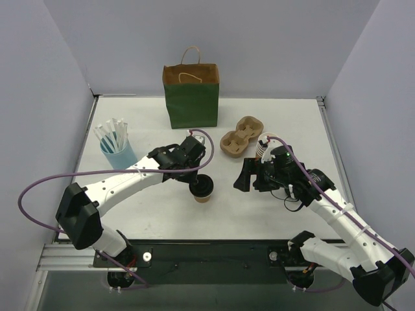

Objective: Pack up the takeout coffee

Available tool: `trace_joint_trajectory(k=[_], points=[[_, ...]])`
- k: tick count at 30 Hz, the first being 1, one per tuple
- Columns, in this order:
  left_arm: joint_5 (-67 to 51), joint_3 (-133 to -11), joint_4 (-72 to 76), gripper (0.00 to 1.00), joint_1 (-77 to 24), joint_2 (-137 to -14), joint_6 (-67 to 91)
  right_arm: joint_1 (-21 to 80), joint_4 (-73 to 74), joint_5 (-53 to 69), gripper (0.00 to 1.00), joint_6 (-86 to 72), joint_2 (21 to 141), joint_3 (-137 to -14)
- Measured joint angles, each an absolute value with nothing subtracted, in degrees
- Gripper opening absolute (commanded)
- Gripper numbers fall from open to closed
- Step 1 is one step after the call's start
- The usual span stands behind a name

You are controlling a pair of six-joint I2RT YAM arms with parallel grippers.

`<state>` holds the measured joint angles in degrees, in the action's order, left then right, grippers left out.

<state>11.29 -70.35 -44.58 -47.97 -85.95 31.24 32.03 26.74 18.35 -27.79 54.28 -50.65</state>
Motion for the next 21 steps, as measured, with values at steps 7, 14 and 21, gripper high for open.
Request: trace_joint_trajectory(k=[7,14,21], points=[[11.29,-70.35,-44.27,0.02,-47.97,-86.46,31.2,32.34,26.74,18.35,0.82,-27.77,54.28,-50.65],[11.27,-70.32,-44.23,0.25,-47.97,-87.15,30.92,32.34,26.74,18.37,0.82,-27.77,54.28,-50.65],[10.68,-70.32,-44.01,0.38,-47.97,-87.15,30.79,32.4,26.72,18.41,0.82,-27.81,54.68,-50.65]])
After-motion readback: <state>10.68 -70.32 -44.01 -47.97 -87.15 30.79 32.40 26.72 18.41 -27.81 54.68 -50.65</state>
